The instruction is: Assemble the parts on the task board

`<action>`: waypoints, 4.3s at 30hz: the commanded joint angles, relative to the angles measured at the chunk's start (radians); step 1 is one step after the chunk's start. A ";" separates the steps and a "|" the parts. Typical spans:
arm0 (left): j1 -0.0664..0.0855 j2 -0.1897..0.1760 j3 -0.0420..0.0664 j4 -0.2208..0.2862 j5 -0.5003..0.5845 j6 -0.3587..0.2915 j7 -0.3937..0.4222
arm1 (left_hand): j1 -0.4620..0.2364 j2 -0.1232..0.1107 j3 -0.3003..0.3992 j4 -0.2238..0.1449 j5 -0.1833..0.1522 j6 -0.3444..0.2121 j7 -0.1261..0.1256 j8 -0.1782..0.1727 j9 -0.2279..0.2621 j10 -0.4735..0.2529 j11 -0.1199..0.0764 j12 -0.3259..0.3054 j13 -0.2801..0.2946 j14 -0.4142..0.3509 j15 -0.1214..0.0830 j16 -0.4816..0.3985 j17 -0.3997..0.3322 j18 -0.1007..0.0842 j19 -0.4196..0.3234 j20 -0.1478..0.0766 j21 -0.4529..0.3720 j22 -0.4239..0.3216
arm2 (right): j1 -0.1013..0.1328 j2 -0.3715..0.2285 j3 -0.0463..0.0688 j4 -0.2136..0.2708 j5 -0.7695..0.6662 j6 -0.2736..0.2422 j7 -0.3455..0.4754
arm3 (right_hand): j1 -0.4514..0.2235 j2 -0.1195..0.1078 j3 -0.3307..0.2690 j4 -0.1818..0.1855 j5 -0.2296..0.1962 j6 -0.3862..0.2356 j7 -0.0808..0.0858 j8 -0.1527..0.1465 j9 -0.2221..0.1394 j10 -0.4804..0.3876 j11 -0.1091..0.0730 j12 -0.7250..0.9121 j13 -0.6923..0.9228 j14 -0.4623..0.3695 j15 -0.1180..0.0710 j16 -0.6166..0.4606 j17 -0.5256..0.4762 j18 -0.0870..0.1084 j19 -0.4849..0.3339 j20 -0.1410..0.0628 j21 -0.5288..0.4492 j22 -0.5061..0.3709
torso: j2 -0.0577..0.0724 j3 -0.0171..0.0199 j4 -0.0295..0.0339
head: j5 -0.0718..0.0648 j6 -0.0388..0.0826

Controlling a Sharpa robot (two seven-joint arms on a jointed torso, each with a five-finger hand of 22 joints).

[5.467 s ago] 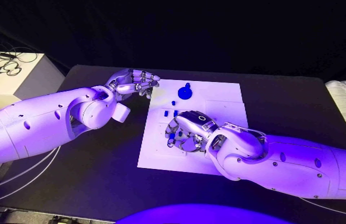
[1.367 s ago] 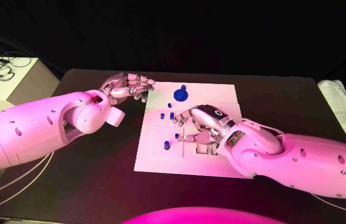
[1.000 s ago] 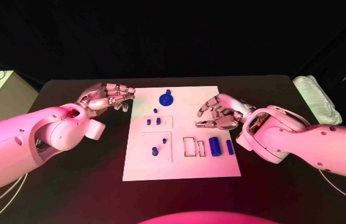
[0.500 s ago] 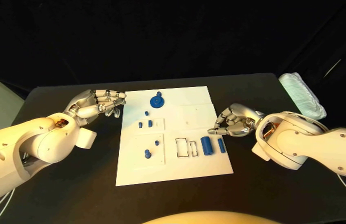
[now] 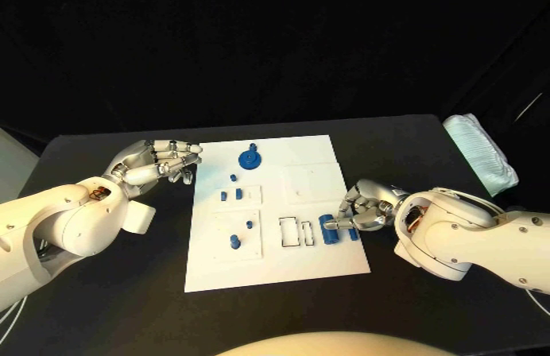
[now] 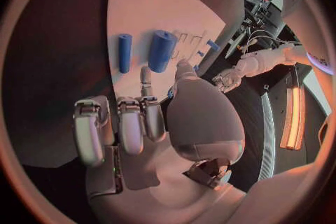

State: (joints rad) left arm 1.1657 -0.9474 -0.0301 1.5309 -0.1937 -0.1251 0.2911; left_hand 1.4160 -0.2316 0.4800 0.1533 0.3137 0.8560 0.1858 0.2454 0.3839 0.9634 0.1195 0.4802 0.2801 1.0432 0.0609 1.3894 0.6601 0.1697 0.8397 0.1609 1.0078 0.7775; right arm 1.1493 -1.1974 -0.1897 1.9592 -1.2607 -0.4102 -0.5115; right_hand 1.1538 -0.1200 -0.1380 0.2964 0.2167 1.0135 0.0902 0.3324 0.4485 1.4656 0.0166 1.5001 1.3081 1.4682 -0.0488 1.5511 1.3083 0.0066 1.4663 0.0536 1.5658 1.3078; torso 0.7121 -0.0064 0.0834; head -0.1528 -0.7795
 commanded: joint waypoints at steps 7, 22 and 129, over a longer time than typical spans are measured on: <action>-0.001 0.001 0.001 0.003 0.008 0.020 0.000 | -0.008 -0.001 -0.007 -0.001 -0.001 -0.004 -0.003 0.003 -0.001 0.001 -0.001 0.006 0.002 0.005 -0.002 0.004 -0.001 0.014 0.000 0.003 -0.007 -0.001 | -0.023 0.037 -0.001 -0.020 -0.072 0.074 -0.059 | -0.028 -0.004 -0.011 0.000 -0.020 0.000 -0.004 0.008 0.004 0.055 -0.007 0.002 0.183 0.093 -0.008 0.007 0.218 -0.007 0.105 -0.005 0.005 0.263 | 0.000 0.0014 -0.0021 | 0.002 -0.007; -0.001 -0.002 0.001 0.002 0.005 0.029 -0.012 | -0.008 0.000 -0.008 0.001 0.000 -0.006 -0.003 0.003 -0.001 -0.006 -0.001 0.008 0.004 0.004 -0.002 0.004 -0.002 0.014 0.000 0.002 -0.008 -0.002 | -0.055 0.101 0.000 -0.060 -0.127 0.067 -0.108 | 0.009 0.042 0.017 -0.006 0.043 -0.002 -0.006 0.018 0.009 0.059 -0.009 0.004 0.191 0.094 -0.009 0.009 0.225 -0.007 0.105 -0.006 0.005 0.263 | 0.000 -0.0006 -0.0008 | 0.008 -0.015; -0.001 0.003 0.001 -0.010 -0.002 0.045 -0.034 | -0.001 0.008 -0.005 0.002 0.002 -0.008 -0.003 0.005 -0.002 -0.019 0.000 0.022 0.012 0.005 -0.002 0.008 0.001 0.014 0.002 0.001 -0.009 -0.002 | -0.008 0.290 0.009 -0.076 0.178 -0.033 -0.030 | -0.108 -0.085 0.414 -0.008 -0.008 0.042 -0.028 0.062 0.007 0.071 -0.029 -0.005 0.213 0.098 -0.026 0.012 0.240 -0.007 0.105 -0.022 0.005 0.263 | 0.000 -0.0014 -0.0002 | 0.038 -0.017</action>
State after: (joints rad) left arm 1.1653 -0.9448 -0.0301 1.5180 -0.1949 -0.0942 0.2538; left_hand 1.4160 -0.2316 0.4775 0.1559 0.3137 0.8524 0.1821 0.2454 0.3836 0.9488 0.1198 0.4987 0.2909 1.0432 0.0610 1.3931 0.6628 0.1697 0.8397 0.1609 1.0040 0.7770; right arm 1.1419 -0.9105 -0.1813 1.8850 -1.0527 -0.4620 -0.5399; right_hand 1.0527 -0.2078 0.2792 0.2877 0.2126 1.0634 0.0619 0.3936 0.4540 1.4664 -0.0074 1.4948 1.3079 1.4646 -0.0666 1.5587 1.3075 0.0067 1.4662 0.0394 1.5648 1.3074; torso 0.7118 -0.0078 0.0830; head -0.1154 -0.7958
